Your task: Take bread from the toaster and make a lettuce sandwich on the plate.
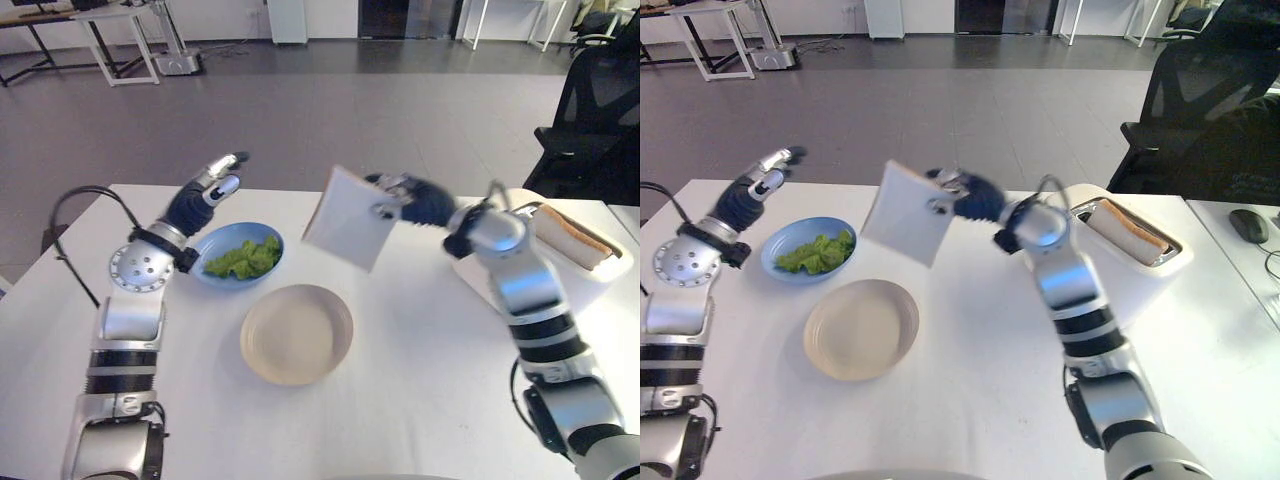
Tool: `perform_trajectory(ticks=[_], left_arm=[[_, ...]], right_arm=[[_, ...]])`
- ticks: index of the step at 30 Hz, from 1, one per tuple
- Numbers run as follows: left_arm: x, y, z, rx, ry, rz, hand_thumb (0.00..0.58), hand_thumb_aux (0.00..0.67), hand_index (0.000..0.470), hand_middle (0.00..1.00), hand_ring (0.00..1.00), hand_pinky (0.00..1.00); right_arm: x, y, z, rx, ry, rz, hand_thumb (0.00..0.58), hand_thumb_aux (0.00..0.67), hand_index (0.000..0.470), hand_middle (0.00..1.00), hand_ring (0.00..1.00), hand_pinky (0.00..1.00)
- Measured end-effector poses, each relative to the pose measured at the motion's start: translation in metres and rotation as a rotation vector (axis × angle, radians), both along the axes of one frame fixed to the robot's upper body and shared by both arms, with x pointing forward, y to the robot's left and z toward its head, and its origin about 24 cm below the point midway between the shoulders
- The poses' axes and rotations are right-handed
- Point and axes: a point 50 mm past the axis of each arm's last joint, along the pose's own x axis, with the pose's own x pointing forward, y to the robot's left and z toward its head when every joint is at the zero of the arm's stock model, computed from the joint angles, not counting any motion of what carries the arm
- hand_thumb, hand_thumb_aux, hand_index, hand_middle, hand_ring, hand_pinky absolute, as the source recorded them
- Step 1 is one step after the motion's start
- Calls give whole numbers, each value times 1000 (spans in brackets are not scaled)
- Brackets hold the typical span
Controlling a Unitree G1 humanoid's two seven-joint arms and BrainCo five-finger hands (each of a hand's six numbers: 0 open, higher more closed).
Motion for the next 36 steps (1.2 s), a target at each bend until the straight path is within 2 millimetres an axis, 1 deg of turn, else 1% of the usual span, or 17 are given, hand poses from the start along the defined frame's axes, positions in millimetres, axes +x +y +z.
perform_trajectory(ticks=[1,2,4,8,12,14,17,18,19,22,24,26,30,36], left_arm=[[0,6,3,28,-21,33,0,0,0,0,0,0],[0,9,4,36,-32,45,0,0,0,0,0,0],[0,12,2,48,-44,58,0,0,0,0,0,0],[1,12,-1,56,-42,54,0,0,0,0,0,0],[2,11,-5,59,-28,46,0,0,0,0,0,0],[2,11,-7,60,-23,44,0,0,0,0,0,0],[3,11,-9,63,-17,38,0,0,0,0,0,0],[3,11,-10,64,-14,34,0,0,0,0,0,0],[3,11,-12,66,-6,33,0,0,0,0,0,0],[5,9,-17,83,12,25,0,0,0,0,0,0],[7,14,-20,93,32,43,0,0,0,0,0,0],[9,19,-22,159,52,70,0,0,0,0,0,0],[16,24,-31,423,82,147,0,0,0,0,0,0],[29,30,-43,903,84,250,0,0,0,0,0,0]], right_arm=[[-3,15,-12,-13,42,46,580,670,470,0,0,0],[-5,23,-19,-25,62,68,580,670,470,0,0,0],[-11,41,-40,-70,117,114,580,670,470,0,0,0],[-12,55,-59,-109,148,151,580,670,470,0,0,0],[-18,70,-79,-193,154,207,580,670,470,0,0,0],[-19,71,-86,-238,151,224,580,670,470,0,0,0],[-20,69,-89,-288,142,244,580,670,470,0,0,0],[-20,67,-91,-315,137,248,363,260,182,0,0,0],[-21,66,-91,-342,132,262,0,0,0,0,0,0],[-23,62,-93,-394,128,287,0,0,0,0,0,0],[-23,61,-87,-399,97,287,0,0,0,0,0,0],[-22,60,-79,-383,75,276,0,0,0,0,0,0],[-19,54,-62,-347,41,245,0,0,0,0,0,0],[-17,50,-42,-302,-1,219,0,0,0,0,0,0]])
